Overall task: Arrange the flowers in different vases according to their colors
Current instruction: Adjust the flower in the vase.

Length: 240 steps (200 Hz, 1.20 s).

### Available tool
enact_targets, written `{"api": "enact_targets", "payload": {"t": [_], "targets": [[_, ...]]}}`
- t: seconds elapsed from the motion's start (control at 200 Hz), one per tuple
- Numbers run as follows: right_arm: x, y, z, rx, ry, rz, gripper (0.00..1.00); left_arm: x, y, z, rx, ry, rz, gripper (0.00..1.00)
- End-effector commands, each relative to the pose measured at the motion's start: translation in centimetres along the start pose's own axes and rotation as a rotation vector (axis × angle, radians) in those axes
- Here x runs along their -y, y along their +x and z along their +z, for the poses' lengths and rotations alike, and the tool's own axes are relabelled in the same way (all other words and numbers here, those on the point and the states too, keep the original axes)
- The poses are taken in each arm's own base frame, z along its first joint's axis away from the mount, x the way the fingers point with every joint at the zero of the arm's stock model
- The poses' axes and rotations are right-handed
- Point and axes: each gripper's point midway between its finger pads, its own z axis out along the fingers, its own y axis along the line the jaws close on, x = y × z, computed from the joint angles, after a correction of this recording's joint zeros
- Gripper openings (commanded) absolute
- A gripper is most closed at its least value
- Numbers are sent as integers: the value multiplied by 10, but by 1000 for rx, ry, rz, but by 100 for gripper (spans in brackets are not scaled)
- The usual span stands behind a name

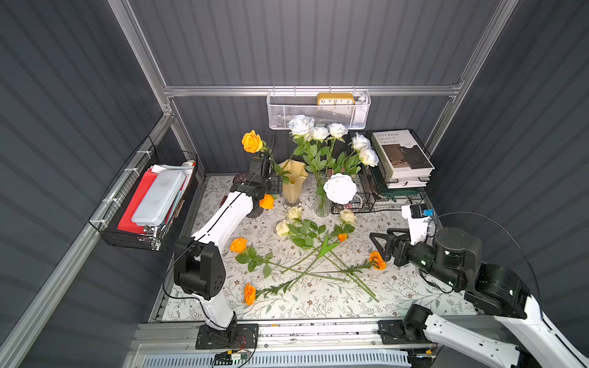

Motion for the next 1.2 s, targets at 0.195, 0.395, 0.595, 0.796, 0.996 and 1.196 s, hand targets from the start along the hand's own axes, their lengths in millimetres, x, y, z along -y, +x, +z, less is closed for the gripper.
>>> {"api": "enact_targets", "payload": {"t": [0.195,0.395,0.595,0.796,0.996,1.196], "targets": [[7,6,3,-9,22,-4,77,8,-8,5,14,56,50,68],[8,8,6,-12,25,-2,77,9,4,1,-4,71,55,59],[8,8,9,-8,27,-4,77,11,23,-12,-29,99,33,52],[7,9,11,-11,22,-3,77,6,34,-22,-45,82,21,49],[9,10,11,-10,26,-1,77,2,49,-45,-54,85,15,47],[8,11,13,-11,21,-1,77,1,70,-58,-73,98,-13,45]]}}
